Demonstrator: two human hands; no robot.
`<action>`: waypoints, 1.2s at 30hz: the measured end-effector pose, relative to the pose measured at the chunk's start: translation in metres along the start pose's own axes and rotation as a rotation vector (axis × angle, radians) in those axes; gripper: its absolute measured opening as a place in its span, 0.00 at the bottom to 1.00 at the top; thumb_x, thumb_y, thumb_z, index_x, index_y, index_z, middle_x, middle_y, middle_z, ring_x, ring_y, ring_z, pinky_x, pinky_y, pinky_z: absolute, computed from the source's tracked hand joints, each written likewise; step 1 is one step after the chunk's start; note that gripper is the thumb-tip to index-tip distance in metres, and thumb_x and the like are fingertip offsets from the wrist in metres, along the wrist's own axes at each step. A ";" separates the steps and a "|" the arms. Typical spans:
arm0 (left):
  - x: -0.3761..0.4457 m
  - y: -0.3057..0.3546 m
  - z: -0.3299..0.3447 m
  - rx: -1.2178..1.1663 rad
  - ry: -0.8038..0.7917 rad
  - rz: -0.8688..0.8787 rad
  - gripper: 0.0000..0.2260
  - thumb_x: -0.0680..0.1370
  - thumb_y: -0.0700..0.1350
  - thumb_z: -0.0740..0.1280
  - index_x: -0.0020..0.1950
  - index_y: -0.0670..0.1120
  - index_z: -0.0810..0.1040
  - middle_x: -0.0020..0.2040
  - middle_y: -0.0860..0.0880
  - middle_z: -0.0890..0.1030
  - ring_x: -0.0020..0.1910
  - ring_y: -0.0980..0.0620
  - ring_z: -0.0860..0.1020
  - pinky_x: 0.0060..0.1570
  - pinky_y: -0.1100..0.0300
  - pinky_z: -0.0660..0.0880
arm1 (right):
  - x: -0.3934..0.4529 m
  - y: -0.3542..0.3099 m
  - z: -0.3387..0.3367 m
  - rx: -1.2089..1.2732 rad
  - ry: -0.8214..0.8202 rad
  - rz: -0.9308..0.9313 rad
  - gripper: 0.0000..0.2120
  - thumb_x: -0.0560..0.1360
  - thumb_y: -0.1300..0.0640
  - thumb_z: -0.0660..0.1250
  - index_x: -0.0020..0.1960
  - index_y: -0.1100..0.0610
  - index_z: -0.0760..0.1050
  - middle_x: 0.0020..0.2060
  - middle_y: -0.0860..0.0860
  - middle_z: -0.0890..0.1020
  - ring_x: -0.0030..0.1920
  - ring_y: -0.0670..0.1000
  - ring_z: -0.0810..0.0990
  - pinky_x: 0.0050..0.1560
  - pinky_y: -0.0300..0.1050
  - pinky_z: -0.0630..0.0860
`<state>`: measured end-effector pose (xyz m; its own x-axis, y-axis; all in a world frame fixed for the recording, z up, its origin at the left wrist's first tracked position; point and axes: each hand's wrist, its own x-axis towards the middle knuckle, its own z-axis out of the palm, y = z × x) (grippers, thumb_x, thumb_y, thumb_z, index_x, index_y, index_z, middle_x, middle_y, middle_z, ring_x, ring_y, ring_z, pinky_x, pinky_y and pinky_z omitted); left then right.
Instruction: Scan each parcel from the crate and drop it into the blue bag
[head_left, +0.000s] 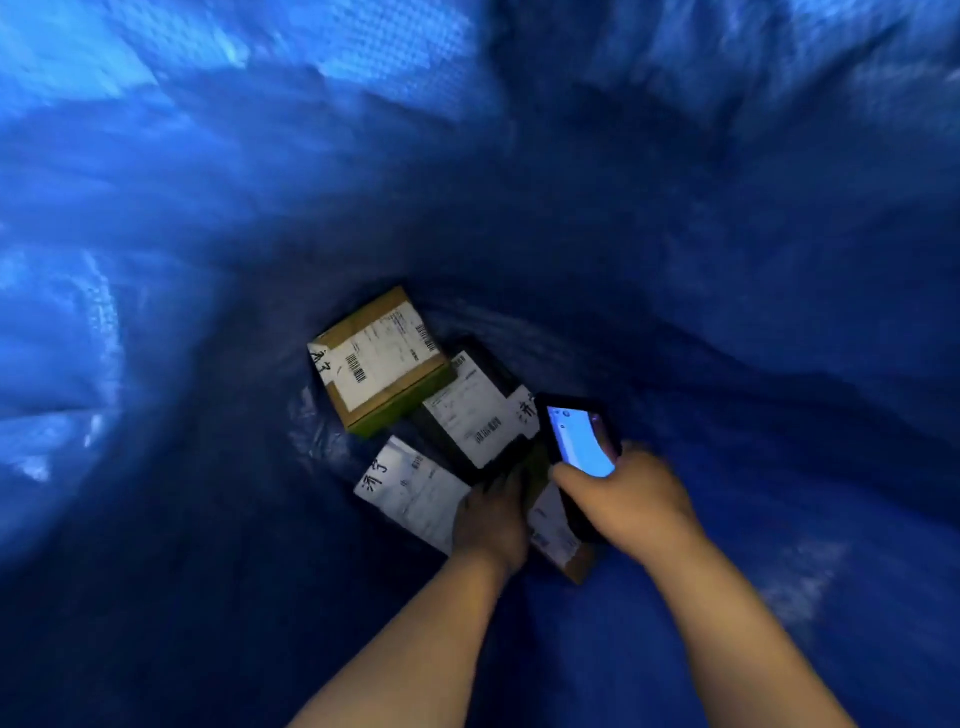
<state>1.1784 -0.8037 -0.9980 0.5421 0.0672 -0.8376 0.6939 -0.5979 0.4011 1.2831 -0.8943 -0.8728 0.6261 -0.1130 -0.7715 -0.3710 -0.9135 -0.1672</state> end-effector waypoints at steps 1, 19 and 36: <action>0.003 -0.003 0.004 0.109 -0.013 -0.006 0.30 0.83 0.48 0.59 0.81 0.53 0.48 0.80 0.48 0.55 0.77 0.46 0.57 0.75 0.50 0.56 | -0.001 0.001 0.000 -0.012 -0.005 -0.005 0.29 0.69 0.39 0.72 0.62 0.57 0.74 0.57 0.58 0.78 0.56 0.59 0.78 0.48 0.46 0.75; -0.203 0.068 -0.185 0.325 0.315 0.149 0.22 0.83 0.52 0.55 0.76 0.47 0.62 0.74 0.46 0.67 0.71 0.44 0.66 0.70 0.50 0.63 | -0.186 -0.040 -0.131 -0.035 0.036 -0.154 0.29 0.68 0.40 0.72 0.59 0.60 0.72 0.53 0.55 0.75 0.50 0.56 0.77 0.47 0.47 0.76; -0.558 0.050 -0.230 -0.187 0.727 0.156 0.20 0.82 0.46 0.60 0.75 0.48 0.66 0.73 0.49 0.69 0.72 0.50 0.66 0.71 0.54 0.64 | -0.463 -0.082 -0.214 -0.083 -0.126 -0.593 0.22 0.69 0.42 0.75 0.55 0.54 0.74 0.46 0.50 0.80 0.42 0.50 0.81 0.35 0.43 0.73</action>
<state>1.0193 -0.6874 -0.4250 0.7708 0.5404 -0.3375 0.6174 -0.5028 0.6050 1.1704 -0.8506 -0.3707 0.6221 0.4662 -0.6291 0.0738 -0.8348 -0.5456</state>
